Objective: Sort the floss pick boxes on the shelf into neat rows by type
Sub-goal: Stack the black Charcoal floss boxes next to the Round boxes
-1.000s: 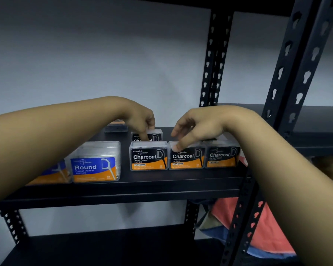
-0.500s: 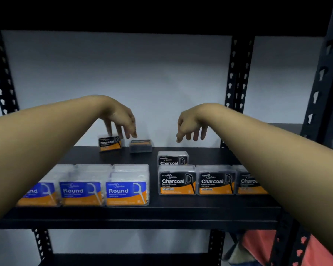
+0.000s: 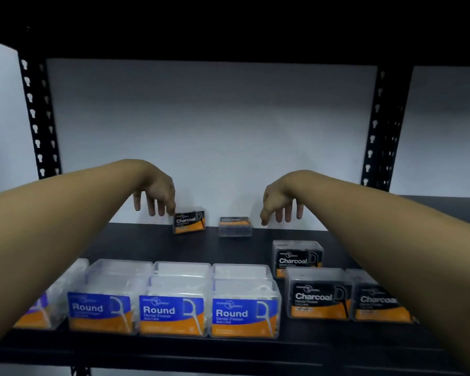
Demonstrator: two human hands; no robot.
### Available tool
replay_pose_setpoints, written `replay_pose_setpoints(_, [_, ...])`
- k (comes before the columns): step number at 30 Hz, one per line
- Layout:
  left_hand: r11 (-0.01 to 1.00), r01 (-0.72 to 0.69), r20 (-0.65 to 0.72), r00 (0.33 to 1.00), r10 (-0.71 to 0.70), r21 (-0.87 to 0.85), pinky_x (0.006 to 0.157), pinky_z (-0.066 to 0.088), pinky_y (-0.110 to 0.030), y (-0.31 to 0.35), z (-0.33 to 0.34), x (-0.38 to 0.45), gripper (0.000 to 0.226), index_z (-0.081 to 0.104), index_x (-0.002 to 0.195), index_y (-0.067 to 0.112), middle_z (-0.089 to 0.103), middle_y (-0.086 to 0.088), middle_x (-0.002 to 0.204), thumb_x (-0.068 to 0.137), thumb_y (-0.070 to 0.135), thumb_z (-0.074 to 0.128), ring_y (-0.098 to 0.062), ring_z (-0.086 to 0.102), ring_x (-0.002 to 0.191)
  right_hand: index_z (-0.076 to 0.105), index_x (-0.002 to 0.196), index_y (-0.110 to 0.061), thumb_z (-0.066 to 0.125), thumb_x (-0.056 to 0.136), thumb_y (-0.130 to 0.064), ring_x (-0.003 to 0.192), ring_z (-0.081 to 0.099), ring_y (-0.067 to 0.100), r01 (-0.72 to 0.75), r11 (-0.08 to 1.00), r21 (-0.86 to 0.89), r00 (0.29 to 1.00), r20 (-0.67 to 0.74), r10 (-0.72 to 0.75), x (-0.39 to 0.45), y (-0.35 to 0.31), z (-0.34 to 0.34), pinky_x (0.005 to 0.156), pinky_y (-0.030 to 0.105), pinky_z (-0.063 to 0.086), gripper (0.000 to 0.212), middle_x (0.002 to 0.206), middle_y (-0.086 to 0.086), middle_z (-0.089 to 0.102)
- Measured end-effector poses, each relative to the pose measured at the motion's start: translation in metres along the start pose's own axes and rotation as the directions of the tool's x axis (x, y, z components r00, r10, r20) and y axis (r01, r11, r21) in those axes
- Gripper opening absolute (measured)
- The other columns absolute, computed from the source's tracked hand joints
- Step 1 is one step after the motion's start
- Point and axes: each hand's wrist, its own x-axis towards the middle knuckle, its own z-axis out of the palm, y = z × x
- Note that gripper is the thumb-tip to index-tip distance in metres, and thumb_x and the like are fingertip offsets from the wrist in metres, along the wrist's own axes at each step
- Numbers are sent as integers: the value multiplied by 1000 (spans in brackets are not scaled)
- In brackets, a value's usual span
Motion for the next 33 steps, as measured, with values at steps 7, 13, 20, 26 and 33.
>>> replay_pose_setpoints(7, [984,-117,-148,979,137,136,81,61,-41,10,-2,34,44,65,113,17,66,-1,107,78,39,82,-18,65,95,67,128,-12,71,92,-42,91,65,21,89,955,-282,973,-179,-144,24,-51,-2,56,28,45,47,127,7,66])
replay_pose_setpoints(13, [964,-155,-113,977,182,217,85,62,-44,18,9,59,57,64,119,15,61,2,102,75,46,82,-23,62,99,64,137,-16,73,93,-32,110,63,27,153,967,-203,975,-129,-181,54,-66,5,82,39,60,47,139,5,61])
replay_pose_setpoints(20, [964,-156,-143,972,189,217,81,63,-42,18,17,83,54,64,114,7,55,2,88,85,51,73,-20,58,74,58,142,-24,82,87,-32,122,58,35,122,989,-83,990,-61,-127,74,-67,3,88,50,61,61,138,6,56])
replay_pose_setpoints(26, [960,-177,-119,971,206,215,79,64,-44,16,23,92,52,65,110,3,60,-4,93,87,49,72,-28,62,81,61,141,-19,80,88,-33,126,57,31,127,987,-94,991,-36,-131,79,-67,6,93,49,60,58,143,4,57])
replay_pose_setpoints(33, [960,-194,-113,969,219,202,78,64,-43,14,24,94,50,65,110,4,62,-8,106,88,49,71,-35,68,100,58,124,-15,90,78,-30,114,60,29,159,986,-45,987,-17,-160,66,-71,6,90,50,61,58,126,3,58])
